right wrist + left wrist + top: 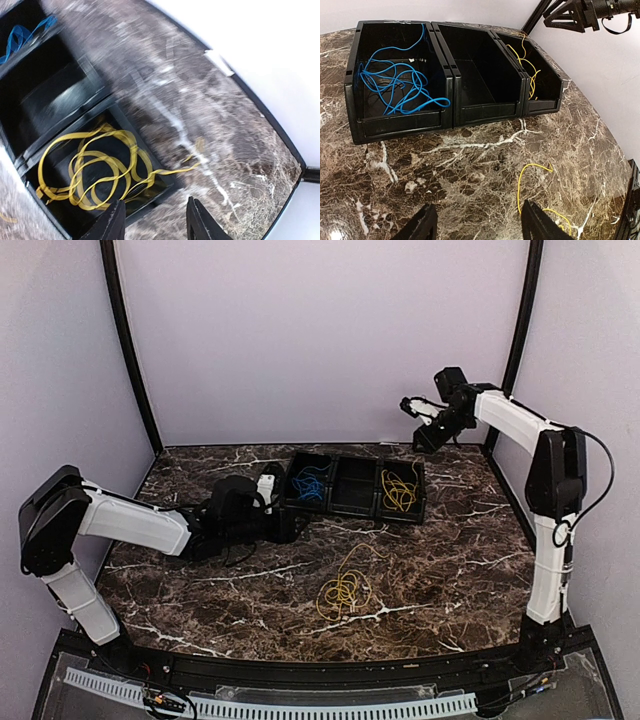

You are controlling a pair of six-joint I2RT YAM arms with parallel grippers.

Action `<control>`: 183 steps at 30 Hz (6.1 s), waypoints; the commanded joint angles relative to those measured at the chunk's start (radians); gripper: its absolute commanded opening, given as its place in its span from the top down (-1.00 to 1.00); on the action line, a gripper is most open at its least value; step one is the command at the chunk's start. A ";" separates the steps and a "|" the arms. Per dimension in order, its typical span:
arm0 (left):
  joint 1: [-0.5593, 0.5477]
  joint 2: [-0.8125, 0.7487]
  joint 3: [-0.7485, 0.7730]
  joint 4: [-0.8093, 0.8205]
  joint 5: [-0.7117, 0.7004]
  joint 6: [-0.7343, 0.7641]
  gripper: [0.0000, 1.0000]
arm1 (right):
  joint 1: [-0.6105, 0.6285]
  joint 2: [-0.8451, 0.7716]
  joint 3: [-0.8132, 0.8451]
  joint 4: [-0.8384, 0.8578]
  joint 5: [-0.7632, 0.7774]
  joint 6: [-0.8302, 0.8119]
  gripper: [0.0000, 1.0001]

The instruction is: Untangle the cables

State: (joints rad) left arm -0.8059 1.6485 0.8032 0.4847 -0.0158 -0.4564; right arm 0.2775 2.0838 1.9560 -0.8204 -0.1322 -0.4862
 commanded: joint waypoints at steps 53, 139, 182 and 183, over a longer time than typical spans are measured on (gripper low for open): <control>-0.003 0.003 0.085 -0.130 -0.038 -0.029 -0.17 | -0.212 0.490 0.405 0.081 -0.947 0.413 0.62; -0.153 -0.125 -0.132 -0.107 0.154 0.068 -0.13 | 0.366 -0.091 -0.511 0.108 -0.151 -0.016 -0.02; -0.250 0.255 -0.072 0.562 -0.052 0.211 0.46 | 0.383 -0.607 0.048 -0.131 -0.683 -0.081 1.00; -0.250 0.254 -0.072 0.548 -0.054 0.211 0.47 | 0.374 -0.607 0.087 -0.137 -0.692 -0.074 1.00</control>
State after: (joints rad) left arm -1.0523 1.9316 0.7567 0.9630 -0.0715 -0.2249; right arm 0.6838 1.4788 1.9186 -0.9657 -0.7536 -0.5819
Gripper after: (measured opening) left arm 0.273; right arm 0.018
